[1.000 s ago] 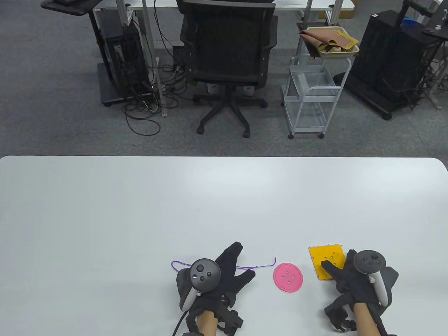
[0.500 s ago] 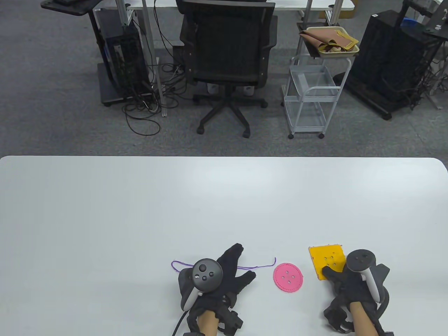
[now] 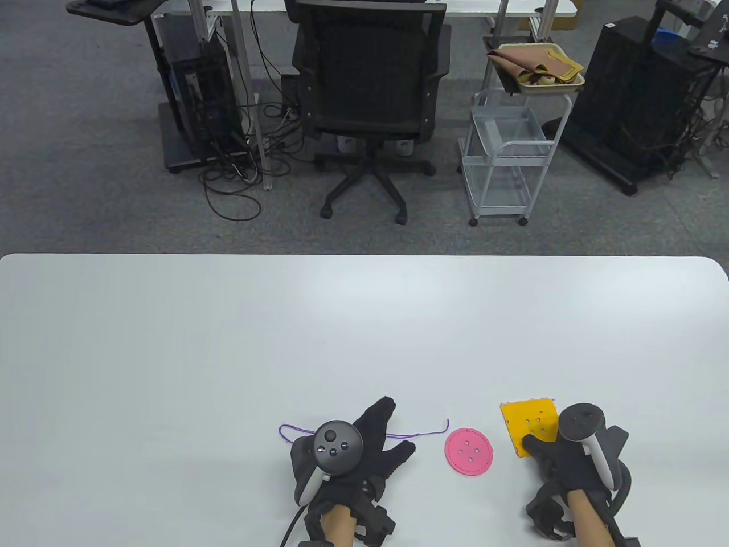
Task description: Sew button in X pattern
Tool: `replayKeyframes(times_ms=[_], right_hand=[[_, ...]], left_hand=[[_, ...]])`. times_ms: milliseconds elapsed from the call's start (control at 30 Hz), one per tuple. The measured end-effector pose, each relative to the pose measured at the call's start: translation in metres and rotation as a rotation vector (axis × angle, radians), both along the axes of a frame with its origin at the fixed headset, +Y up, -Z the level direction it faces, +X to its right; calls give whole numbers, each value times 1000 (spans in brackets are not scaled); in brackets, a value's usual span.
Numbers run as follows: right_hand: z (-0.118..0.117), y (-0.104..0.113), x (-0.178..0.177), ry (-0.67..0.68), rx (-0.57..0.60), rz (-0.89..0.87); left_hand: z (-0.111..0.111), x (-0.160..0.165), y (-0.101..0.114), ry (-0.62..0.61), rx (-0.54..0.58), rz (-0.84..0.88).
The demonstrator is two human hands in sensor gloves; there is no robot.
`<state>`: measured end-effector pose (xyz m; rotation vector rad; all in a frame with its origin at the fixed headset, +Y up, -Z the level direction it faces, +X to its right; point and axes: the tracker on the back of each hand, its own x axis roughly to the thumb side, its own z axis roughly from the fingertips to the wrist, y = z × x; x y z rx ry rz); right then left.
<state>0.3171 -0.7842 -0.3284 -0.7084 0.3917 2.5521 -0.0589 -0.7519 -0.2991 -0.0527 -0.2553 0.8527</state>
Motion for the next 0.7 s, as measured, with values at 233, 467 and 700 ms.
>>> replayKeyframes(times_ms=[233,467,700], right_hand=[[0,-1,-4,21,2,-13],[0,-1,-8,42,7,-5],[0,-2,-11,49,22,16]], left_hand=[[0,1,-1,-2,-6,-7],[0,1,-1,-2,-7,-5],[0,1,-2,-2,-12,-3]])
